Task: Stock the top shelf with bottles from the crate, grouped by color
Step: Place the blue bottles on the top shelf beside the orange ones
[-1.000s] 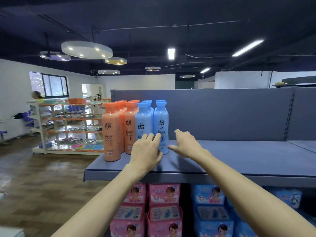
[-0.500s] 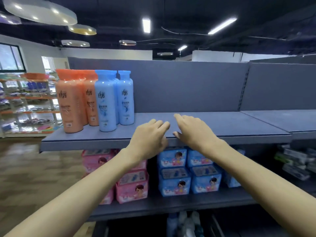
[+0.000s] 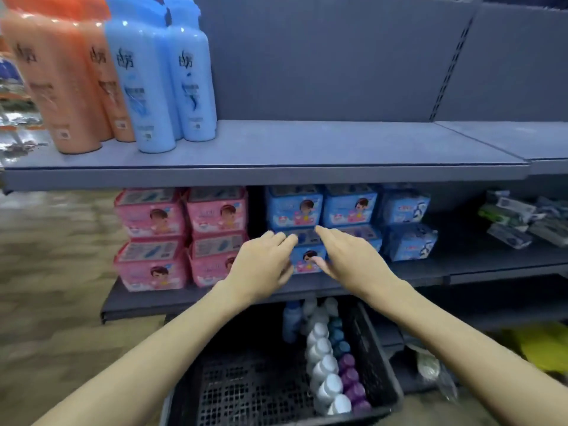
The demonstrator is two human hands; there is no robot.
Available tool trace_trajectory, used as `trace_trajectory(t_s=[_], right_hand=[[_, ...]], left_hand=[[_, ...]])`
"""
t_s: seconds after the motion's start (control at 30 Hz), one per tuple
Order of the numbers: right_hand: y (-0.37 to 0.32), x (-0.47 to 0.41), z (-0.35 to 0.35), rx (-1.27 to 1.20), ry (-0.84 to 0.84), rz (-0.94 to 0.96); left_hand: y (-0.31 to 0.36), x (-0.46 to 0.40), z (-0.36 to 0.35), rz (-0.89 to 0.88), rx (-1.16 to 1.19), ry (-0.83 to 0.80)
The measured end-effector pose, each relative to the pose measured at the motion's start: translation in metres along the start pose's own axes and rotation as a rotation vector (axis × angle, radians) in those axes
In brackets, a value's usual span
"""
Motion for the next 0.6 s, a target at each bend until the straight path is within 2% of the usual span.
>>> trace_trajectory(t_s=[0.33,0.43,0.6], right_hand=[[-0.028,0.044,-0.170,-0.079,-0.427,-0.079],[-0.037,0.056,-0.209,-0.095,-0.540,-0.106],[-0.047,0.061,-0.259,-0.107,-0.715,-0.197]], left_hand=[[-0.025,0.099,-0.137,0.259,0.195,-0.406],[-0.036,0.124,-0.170,0.383,0.197,-0.551],[-0.049,0.153,-0.205,0.472,0.194,-0.704]])
Point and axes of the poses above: each hand's wrist, its own x-axis away from the middle knuckle, its own z-axis out of the back of the hand, y = z × x, the point moved 7 cm from there along -x, towards the middle knuckle, and after that the axes turned 9 degrees about x, right-handed, at the moved point
